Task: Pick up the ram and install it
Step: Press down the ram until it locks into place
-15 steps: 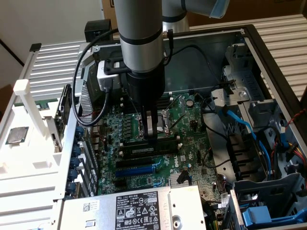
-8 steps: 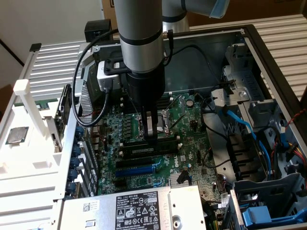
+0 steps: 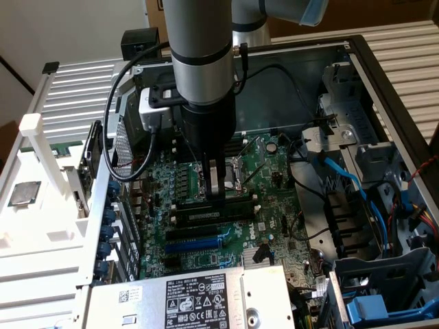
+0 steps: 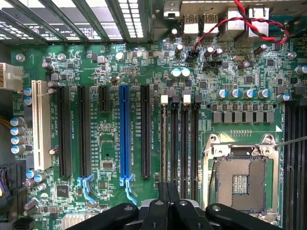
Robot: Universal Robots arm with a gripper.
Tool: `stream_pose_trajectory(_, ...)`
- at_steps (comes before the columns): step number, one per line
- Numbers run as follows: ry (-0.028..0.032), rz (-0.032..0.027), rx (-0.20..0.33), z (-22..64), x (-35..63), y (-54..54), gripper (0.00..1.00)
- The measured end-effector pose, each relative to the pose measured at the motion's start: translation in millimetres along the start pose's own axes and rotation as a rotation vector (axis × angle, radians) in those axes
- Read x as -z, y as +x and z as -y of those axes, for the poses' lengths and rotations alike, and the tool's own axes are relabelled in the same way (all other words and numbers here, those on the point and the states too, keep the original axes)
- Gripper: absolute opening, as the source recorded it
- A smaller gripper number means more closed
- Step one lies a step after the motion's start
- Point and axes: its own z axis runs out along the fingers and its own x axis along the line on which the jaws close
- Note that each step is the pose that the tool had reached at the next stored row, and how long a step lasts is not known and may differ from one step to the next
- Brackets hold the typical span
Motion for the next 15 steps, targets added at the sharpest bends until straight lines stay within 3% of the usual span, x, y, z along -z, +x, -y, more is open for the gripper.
stream_pose_trajectory(13, 0.0004, 0.0007, 0.000, -0.4, -1.0, -0.1, 0.10)
stream_pose_trajectory(15, 0.0002, 0.0005, 0.000, -0.2, 9.2, 0.0, 0.10)
